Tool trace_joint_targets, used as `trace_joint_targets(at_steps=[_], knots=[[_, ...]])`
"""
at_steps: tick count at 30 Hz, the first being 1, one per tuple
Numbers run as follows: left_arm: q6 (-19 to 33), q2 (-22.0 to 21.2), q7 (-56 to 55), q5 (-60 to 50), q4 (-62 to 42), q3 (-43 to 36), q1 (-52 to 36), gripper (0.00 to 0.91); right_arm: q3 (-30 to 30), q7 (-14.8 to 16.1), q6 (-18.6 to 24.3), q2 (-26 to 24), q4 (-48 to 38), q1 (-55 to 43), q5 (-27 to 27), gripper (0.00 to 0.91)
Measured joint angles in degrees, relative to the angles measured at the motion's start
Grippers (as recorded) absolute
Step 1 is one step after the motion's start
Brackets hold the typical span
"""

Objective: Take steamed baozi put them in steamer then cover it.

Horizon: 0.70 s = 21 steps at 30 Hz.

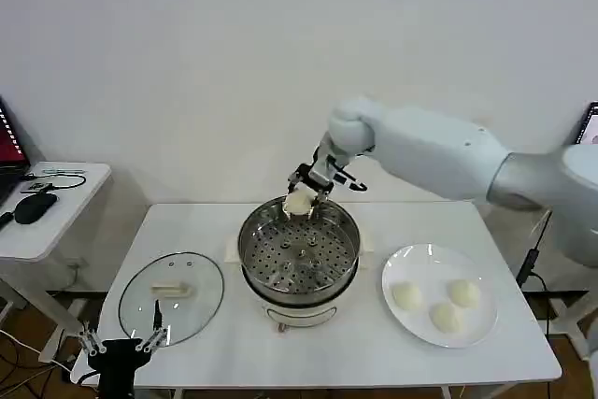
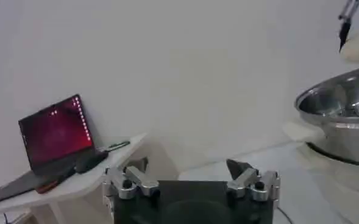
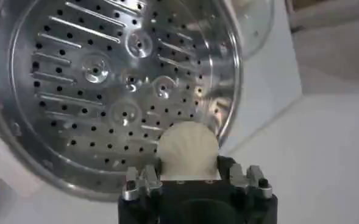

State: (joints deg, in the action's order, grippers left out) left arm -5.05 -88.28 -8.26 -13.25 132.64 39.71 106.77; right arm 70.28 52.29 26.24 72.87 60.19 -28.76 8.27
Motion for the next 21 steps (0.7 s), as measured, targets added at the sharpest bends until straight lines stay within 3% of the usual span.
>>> trace_joint_targets(at_steps=[8,19,20,21], knots=[[0.04,-0.04,-0.02,0.33,0.16,0.08,0.35,0.907,-0.09,-1.92,5.25,3.07,-4.61,2.78,5.34,0.615],[0.07,-0.04,-0.05,0.56,-0.01,0.15,0.15,0.907,-0.45,-3.66,9.28,5.81,-8.26,5.53,9.89,0.625],[0.08,-0.03,-0.07,0.57,-0.05,0.15,0.18,0.907,-0.55,-3.81,9.6,5.99,-8.55,5.7,10.29,0.635],[0.08,-0.03,-0.07,0.58,-0.07,0.16,0.19,0.907,-0.58,-3.93,9.9,6.15,-8.79,5.78,10.65,0.806]])
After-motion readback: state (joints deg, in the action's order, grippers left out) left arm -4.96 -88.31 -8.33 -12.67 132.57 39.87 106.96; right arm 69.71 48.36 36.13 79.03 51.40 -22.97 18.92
